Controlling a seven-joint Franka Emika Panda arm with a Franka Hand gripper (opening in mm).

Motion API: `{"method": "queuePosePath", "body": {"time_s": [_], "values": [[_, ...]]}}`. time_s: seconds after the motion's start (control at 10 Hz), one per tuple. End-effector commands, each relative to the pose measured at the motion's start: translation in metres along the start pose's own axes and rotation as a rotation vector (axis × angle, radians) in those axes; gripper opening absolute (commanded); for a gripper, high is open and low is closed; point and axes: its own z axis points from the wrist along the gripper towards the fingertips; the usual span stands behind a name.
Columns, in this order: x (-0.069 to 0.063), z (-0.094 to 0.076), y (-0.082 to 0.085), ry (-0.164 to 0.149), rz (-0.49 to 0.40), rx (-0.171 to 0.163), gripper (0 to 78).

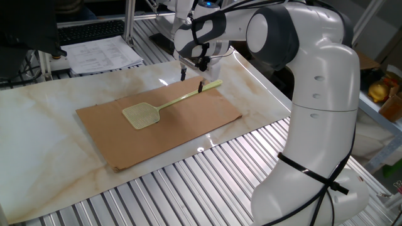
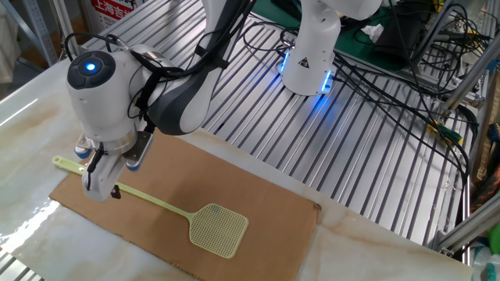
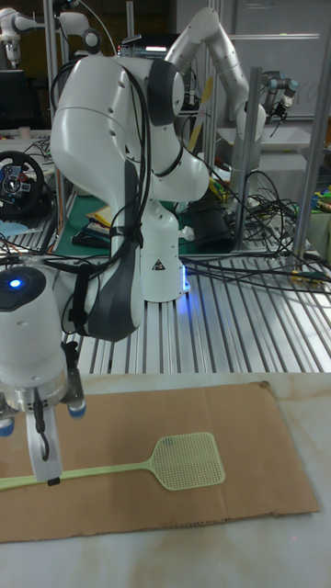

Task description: Swat with a flyswatter

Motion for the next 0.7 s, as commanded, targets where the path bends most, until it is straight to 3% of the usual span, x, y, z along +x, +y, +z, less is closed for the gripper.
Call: {"method": "queuePosePath", "body": {"time_s": [0.1, 0.4, 0.7], "values": [[0.008, -0.017, 0.001, -0.016, -0.253, 0.011, 77.4], [0.016, -0.022, 0.003, -0.016, -0.345, 0.011, 77.4], [0.047, -0.035, 0.006, -0.019, -0.581, 0.007, 77.4]]}}
